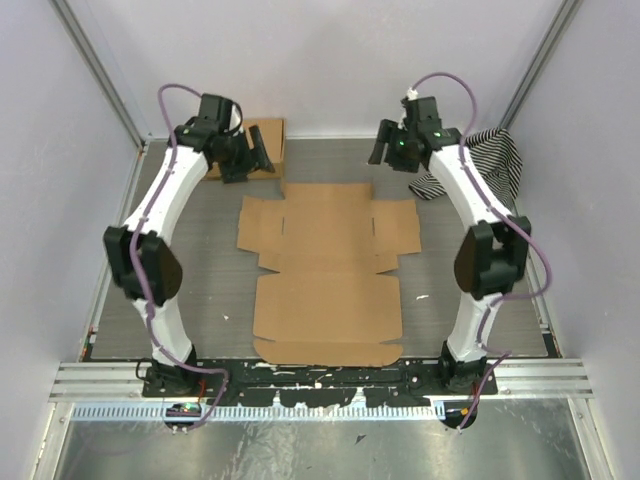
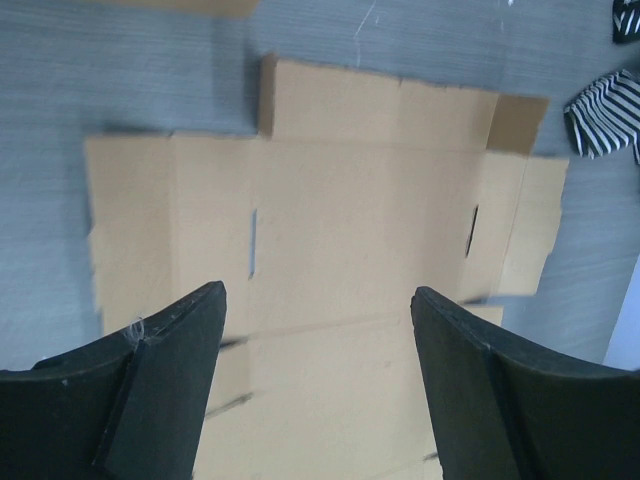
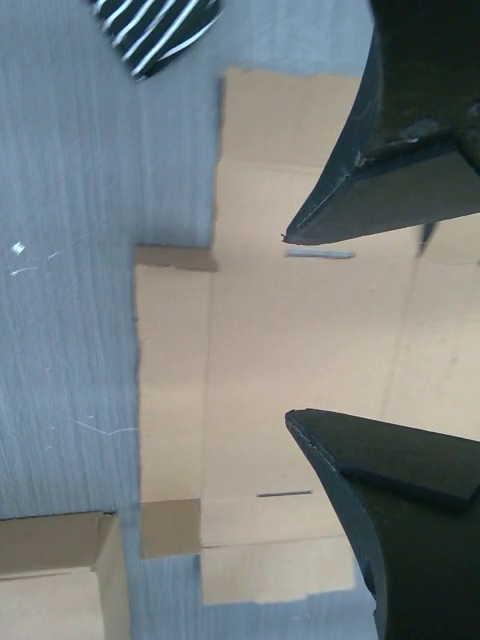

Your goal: Fold the paper box

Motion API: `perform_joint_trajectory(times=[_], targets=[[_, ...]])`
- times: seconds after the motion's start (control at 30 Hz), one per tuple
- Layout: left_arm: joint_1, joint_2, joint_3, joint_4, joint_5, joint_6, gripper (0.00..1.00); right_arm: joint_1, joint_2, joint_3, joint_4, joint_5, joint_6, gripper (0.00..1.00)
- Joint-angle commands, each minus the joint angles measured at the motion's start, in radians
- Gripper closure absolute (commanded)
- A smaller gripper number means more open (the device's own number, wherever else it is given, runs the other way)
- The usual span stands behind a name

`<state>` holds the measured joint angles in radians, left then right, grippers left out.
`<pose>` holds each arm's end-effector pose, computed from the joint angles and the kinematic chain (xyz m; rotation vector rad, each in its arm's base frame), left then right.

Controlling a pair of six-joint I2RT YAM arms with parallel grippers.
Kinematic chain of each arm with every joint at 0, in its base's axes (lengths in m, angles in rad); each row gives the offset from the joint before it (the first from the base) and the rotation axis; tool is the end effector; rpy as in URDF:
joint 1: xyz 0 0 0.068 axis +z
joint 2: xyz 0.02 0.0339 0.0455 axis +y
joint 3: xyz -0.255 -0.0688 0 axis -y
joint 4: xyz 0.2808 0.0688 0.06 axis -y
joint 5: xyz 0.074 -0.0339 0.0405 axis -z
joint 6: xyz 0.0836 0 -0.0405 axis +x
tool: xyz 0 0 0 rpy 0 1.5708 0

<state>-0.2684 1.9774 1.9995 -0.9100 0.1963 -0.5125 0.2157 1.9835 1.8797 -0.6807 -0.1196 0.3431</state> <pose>0.4765 -0.1480 0.2929 -0.2196 2.5152 -0.5710 0.5047 0.1208 0.2668 0.0927 2.3846 0.4102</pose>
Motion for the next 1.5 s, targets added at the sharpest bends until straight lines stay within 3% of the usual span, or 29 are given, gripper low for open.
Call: perform_joint_trajectory(times=[0.0, 0.2, 0.5, 1.13, 1.47], targets=[[-0.008, -0.157, -0.323, 0.022, 0.005, 0.058, 0.20, -0.019, -0.152, -0.215, -0.034, -0.070, 0.023, 0.30], [-0.010, -0.304, -0.634, 0.070, 0.040, 0.082, 0.23, -0.019, -0.329, -0.547, 0.024, -0.090, 0.054, 0.33], [-0.010, -0.382, -0.820, 0.127, 0.066, 0.074, 0.24, -0.016, -0.409, -0.754, 0.020, -0.106, 0.073, 0.34], [-0.018, -0.289, -0.843, 0.192, 0.100, 0.037, 0.25, 0.034, -0.297, -0.787, 0.041, -0.050, 0.057, 0.35], [-0.055, -0.276, -0.783, 0.172, 0.126, 0.021, 0.28, 0.066, -0.335, -0.728, 0.006, -0.042, 0.066, 0.37]])
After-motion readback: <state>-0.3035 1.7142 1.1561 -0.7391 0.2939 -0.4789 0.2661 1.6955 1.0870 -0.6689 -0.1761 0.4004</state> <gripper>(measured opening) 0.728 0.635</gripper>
